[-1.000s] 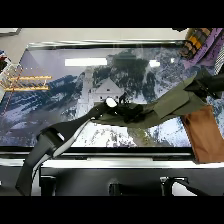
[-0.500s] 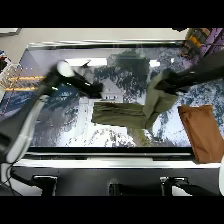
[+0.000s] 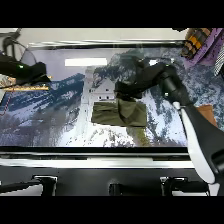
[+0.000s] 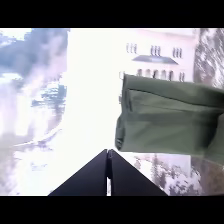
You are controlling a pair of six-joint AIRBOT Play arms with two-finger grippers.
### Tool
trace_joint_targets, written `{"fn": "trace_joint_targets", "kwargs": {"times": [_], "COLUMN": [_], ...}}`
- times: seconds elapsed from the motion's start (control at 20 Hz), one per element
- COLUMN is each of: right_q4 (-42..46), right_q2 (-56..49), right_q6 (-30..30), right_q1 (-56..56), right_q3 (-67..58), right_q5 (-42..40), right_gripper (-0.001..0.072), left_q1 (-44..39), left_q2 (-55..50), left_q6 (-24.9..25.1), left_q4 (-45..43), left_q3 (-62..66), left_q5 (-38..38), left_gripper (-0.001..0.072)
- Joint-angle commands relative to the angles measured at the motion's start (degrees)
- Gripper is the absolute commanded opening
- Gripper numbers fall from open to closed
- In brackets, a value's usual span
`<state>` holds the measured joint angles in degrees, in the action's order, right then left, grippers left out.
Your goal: Fold the clothes and pants, and hang the long-sleeved shirts on hangers.
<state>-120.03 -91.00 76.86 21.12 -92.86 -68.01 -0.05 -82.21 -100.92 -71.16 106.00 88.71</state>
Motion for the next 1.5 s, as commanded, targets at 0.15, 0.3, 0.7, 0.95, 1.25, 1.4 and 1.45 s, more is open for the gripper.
{"fn": "trace_joint_targets", "kwargs": {"times": [0.15, 0.3, 0.7, 0.95, 1.25, 1.4, 1.45], "right_q4": [-3.76, -5.81, -17.18, -11.74, -6.78, -10.62, -11.39], "right_q2": [-6.93, -7.39, -4.37, 5.33, 6.95, 4.87, 3.91], "right_q6": [-1.73, -1.70, 0.59, 6.29, 14.73, 19.23, 21.14], "right_q1": [3.13, 3.13, 2.99, -7.43, -30.86, -34.84, -34.86], "right_q3": [-0.02, -0.04, -0.04, -0.04, 2.99, 11.32, 14.45], "right_q5": [5.03, 5.11, 3.37, -1.07, -10.40, -9.81, -9.05], "right_gripper": [0.0028, 0.0030, 0.0443, 0.0445, 0.0489, 0.0488, 0.0488], "left_q1": [3.48, 3.48, 3.48, 3.48, 3.48, 3.48, 3.48], "left_q2": [1.25, 1.22, 1.22, 1.22, 1.25, 1.22, 1.22], "left_q6": [2.12, 2.10, 1.62, 1.27, 1.29, 1.31, 1.44], "left_q4": [-0.94, -0.96, -0.92, -0.92, -0.94, -0.94, -0.94], "left_q3": [-0.02, -0.02, -0.02, -0.02, -0.02, -0.02, -0.02], "left_q5": [1.36, 1.33, 1.36, 2.84, 4.33, 4.33, 4.31], "left_gripper": [0.0014, 0.0013, 0.0014, 0.0014, 0.0014, 0.0014, 0.0014]}}
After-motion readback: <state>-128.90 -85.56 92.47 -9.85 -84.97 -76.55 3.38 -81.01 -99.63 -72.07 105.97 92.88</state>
